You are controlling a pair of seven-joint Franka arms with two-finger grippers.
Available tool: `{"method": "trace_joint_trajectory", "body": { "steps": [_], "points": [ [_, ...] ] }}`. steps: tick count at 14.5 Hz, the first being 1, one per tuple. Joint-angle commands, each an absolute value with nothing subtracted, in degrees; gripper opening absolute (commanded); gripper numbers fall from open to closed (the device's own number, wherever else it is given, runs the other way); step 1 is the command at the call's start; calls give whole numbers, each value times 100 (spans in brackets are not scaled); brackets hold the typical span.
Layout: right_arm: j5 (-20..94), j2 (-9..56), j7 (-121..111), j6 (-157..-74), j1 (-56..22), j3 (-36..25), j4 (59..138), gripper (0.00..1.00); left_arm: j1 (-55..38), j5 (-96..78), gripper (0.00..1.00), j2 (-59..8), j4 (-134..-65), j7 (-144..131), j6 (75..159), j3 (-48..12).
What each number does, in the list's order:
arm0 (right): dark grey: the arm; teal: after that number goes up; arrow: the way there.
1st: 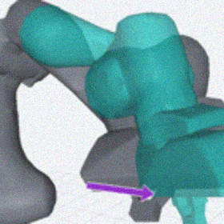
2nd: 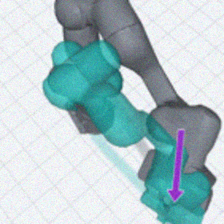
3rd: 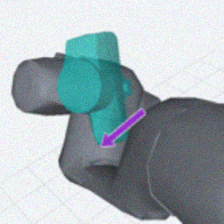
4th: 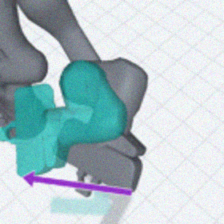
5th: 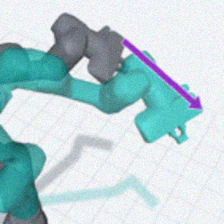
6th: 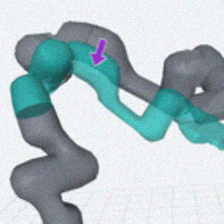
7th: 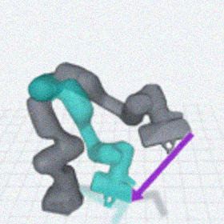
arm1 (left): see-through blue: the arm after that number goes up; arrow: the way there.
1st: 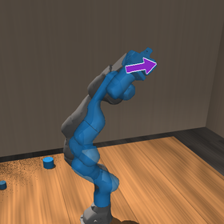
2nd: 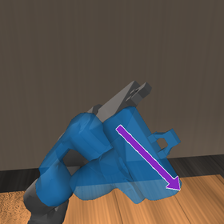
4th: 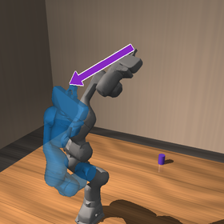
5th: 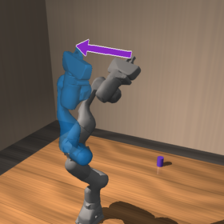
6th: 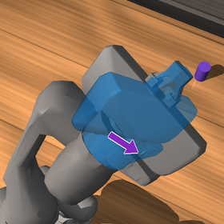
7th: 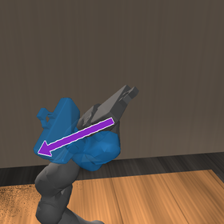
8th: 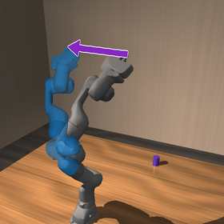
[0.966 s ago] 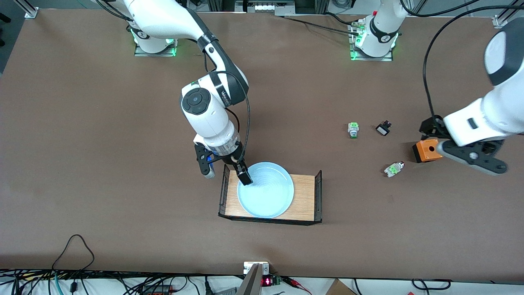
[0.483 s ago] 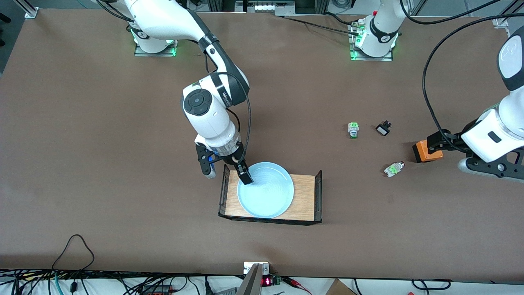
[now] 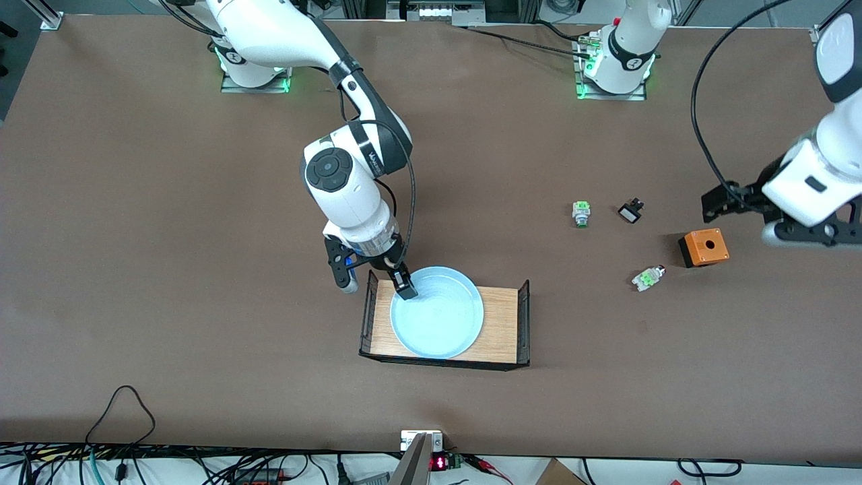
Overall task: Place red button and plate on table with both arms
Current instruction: 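Raise the left gripper while the right gripper lowers to the plate rim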
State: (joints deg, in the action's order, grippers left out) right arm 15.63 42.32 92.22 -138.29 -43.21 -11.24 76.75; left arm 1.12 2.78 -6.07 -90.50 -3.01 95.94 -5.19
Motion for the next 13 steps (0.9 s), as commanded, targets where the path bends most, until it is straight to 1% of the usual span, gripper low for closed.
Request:
{"method": "trace_joint_trajectory", "body": {
  "steps": [1,3,7,8,10,13],
  "points": [
    [1687,4324,9246,-13843,-4333,-1125,7506,52,193,132,100,-18,-9800,-308,9879,-510],
    [1687,4315,9246,-13834,-4333,-1116,7506,50,193,123,100,-26,-9791,-334,9792,-510],
    [1696,4307,9246,-13825,-4324,-1107,7506,50,185,61,100,-88,-9528,-334,9344,-492],
    [1688,4298,9246,-13816,-4333,-1107,7506,47,185,62,100,-88,-9519,-343,9317,-492],
    [1696,4298,9246,-13790,-4333,-1107,7506,47,167,62,100,-79,-9510,-351,9308,-518],
    [1696,4298,9246,-13799,-4333,-1107,7506,43,114,70,100,-79,-9510,-352,9290,-545]
  ]
}}
